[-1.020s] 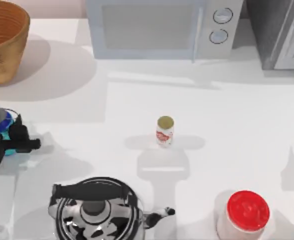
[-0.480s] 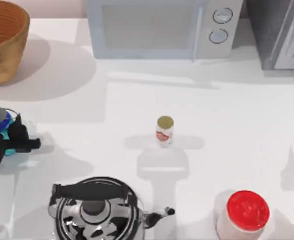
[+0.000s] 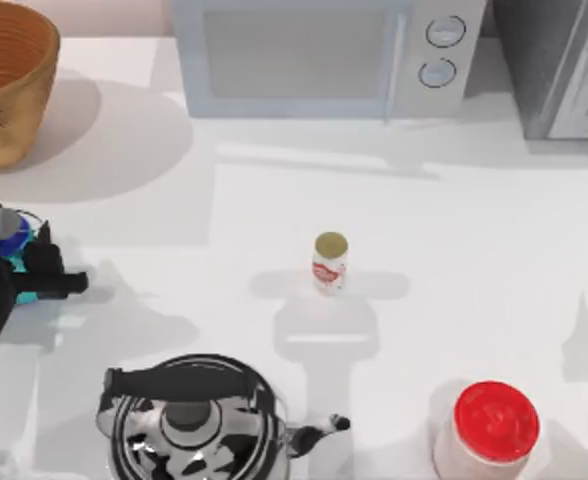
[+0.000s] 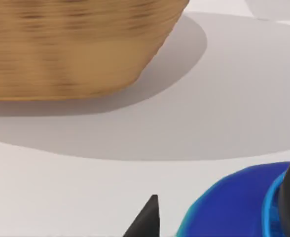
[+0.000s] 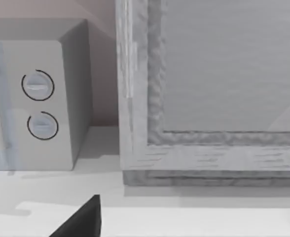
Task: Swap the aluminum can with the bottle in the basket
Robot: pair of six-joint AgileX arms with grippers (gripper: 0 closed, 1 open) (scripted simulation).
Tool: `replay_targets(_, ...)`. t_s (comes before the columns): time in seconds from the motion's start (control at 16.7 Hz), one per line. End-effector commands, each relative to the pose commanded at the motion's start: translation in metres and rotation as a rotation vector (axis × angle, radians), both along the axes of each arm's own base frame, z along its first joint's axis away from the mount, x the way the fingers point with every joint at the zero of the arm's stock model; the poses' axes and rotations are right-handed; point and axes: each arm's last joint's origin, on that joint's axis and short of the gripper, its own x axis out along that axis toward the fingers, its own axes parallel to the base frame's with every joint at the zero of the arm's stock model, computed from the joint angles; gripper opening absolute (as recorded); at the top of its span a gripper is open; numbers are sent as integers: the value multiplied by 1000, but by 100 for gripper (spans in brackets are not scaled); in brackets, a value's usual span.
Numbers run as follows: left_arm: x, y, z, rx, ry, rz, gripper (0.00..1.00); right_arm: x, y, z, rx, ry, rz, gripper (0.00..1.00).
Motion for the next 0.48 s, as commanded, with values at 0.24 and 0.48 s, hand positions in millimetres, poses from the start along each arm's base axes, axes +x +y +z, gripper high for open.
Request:
replay_targets(0.24, 33, -24, 26, -16, -62, -134, 0, 0, 0, 0, 0, 0, 0, 100)
replay_targets(0.48, 76, -45, 75, -30, -121, -254, 0, 0, 0, 0, 0, 0, 0, 100)
